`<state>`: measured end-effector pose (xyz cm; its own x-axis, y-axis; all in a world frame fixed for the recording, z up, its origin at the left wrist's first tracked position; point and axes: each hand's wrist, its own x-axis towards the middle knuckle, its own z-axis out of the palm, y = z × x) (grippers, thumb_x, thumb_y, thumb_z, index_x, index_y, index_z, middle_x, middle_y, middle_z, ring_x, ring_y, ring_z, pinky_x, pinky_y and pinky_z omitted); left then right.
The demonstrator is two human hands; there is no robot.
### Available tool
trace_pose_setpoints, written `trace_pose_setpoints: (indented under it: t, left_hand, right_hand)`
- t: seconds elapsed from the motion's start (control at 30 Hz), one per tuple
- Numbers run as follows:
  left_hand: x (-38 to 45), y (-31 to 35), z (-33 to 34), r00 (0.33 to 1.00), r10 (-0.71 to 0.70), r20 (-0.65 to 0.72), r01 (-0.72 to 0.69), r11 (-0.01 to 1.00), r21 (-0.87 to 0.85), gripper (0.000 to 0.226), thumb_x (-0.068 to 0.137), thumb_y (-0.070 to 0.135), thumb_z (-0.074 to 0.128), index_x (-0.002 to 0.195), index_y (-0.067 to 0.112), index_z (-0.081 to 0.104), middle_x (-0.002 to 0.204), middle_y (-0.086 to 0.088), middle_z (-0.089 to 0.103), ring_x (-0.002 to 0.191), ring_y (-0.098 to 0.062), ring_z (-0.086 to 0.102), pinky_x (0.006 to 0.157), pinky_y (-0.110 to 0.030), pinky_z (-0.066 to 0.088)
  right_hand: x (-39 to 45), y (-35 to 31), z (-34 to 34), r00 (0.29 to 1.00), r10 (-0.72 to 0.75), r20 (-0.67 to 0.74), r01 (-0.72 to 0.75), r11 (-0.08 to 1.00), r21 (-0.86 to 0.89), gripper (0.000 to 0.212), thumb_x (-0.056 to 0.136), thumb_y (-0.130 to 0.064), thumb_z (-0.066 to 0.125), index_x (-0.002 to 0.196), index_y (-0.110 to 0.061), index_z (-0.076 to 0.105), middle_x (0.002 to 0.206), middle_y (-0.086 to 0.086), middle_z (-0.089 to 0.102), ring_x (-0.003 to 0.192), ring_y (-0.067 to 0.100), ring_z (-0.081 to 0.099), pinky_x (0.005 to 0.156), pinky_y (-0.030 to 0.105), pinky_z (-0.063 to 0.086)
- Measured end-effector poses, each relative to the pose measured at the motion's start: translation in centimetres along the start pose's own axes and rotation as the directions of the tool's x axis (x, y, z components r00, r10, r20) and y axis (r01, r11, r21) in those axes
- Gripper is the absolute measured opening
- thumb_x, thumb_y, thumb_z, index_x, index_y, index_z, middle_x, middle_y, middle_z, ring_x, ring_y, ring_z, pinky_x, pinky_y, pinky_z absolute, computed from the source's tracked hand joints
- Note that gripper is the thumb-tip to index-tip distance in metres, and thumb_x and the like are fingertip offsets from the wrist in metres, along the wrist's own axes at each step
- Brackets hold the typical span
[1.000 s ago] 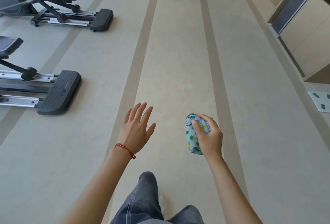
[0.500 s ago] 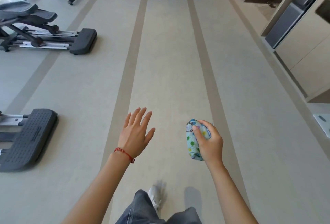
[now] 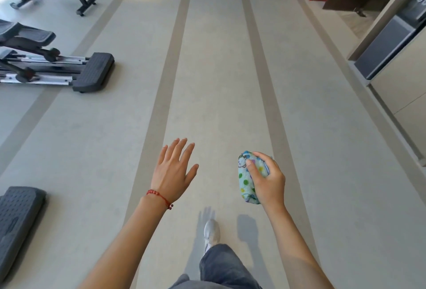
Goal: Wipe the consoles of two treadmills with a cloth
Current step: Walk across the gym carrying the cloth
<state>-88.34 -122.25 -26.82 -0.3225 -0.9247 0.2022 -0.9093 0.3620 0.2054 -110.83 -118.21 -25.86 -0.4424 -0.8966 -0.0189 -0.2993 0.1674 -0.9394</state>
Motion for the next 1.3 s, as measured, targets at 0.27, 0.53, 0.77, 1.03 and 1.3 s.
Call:
trace_pose_setpoints:
  t: [0.27,0.53,0.77,1.03,1.3]
  left_hand:
    - [18.9,-3.0,1.7,1.000,-0.001,0.004,0.002,1.000,-0.014,0.055,0.090,0.044,0.032,0.127,0.007,0.053,0.129,-0.015,0.055,0.122,-0.034,0.047,0.100,-0.050,0.038]
    - [36.9,-8.4,5.3,0.998,0.054,0.014,-0.054,0.998,-0.018,0.056,0.090,0.043,0.034,0.126,0.006,0.055,0.129,-0.016,0.055,0.121,-0.036,0.049,0.100,-0.052,0.037]
    - [54.1,-13.5,6.9,0.990,0.134,0.039,-0.133,0.991,-0.031,0.059,0.097,0.048,0.019,0.127,0.008,0.051,0.129,-0.015,0.054,0.122,-0.034,0.047,0.100,-0.051,0.037]
    - [69.8,-15.2,10.0,0.978,0.200,0.068,-0.196,0.979,-0.056,0.064,0.098,0.050,0.013,0.128,0.008,0.051,0.131,-0.015,0.054,0.123,-0.034,0.047,0.101,-0.051,0.035]
    - [86.3,-13.2,15.0,0.968,0.247,0.041,-0.245,0.968,-0.061,0.054,0.090,0.043,0.034,0.125,0.007,0.055,0.129,-0.015,0.055,0.122,-0.034,0.048,0.100,-0.050,0.038]
  right_hand:
    - [18.9,-3.9,4.2,1.000,-0.001,0.004,0.001,1.000,-0.009,0.017,0.083,-0.024,0.068,0.099,-0.029,0.064,0.103,-0.003,0.063,0.088,0.002,0.059,0.074,0.010,0.045]
    - [35.6,-4.9,10.8,0.999,0.020,-0.027,-0.020,1.000,0.003,0.018,0.082,-0.024,0.068,0.098,-0.030,0.063,0.102,-0.005,0.063,0.089,-0.002,0.059,0.070,0.002,0.043]
    - [50.4,-7.8,16.2,0.993,0.066,-0.095,-0.064,0.998,0.028,0.017,0.082,-0.029,0.068,0.098,-0.032,0.063,0.101,-0.008,0.063,0.090,0.002,0.059,0.071,0.010,0.043]
    - [64.2,-8.6,18.8,0.985,0.076,-0.155,-0.074,0.997,0.017,0.018,0.083,-0.024,0.068,0.100,-0.027,0.064,0.101,-0.006,0.064,0.091,-0.001,0.058,0.069,0.002,0.042]
    - [80.9,-7.6,18.7,0.976,0.069,-0.209,-0.061,0.997,0.044,0.020,0.081,-0.033,0.068,0.100,-0.027,0.065,0.101,-0.008,0.064,0.093,0.005,0.060,0.073,0.009,0.045]
